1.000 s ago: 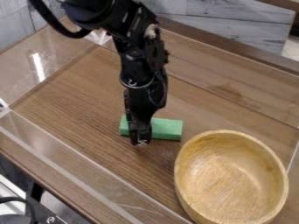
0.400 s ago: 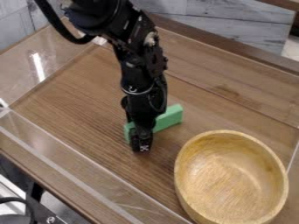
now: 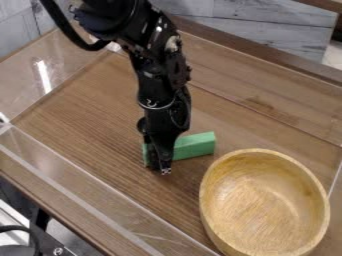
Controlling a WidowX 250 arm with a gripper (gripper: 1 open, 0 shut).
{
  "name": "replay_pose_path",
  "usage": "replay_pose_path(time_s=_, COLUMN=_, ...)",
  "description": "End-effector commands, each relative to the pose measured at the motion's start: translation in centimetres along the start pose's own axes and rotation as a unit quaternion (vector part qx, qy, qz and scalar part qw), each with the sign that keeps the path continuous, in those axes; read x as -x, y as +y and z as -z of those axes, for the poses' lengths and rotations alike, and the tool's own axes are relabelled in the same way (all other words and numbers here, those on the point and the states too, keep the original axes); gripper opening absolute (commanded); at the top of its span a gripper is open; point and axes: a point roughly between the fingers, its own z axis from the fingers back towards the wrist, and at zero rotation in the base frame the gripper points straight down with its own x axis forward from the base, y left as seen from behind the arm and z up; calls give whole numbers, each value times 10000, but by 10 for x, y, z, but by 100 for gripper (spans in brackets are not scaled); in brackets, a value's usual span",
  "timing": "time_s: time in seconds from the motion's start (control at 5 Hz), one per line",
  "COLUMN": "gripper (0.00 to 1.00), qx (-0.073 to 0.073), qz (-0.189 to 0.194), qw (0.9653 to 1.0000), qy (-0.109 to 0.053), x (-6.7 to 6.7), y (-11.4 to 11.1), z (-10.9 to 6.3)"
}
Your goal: Put the green block in the brown bowl
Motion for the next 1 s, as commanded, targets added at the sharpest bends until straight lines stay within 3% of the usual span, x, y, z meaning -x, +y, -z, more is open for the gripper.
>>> replay_pose_path(time_s=0.0, gripper=0, qx=36, qz=-144, qw=9999, qy=-40, x=-2, y=0, z=-9)
replay_pose_path(time_s=0.4, gripper=0, qx=391, qz=-497, qw=9980, qy=82, x=4, y=-11, z=-16)
replay_pose_path(time_s=0.8, gripper=0, qx=747, qz=-971, qw=9923, qy=162, x=11, y=-20, z=-30)
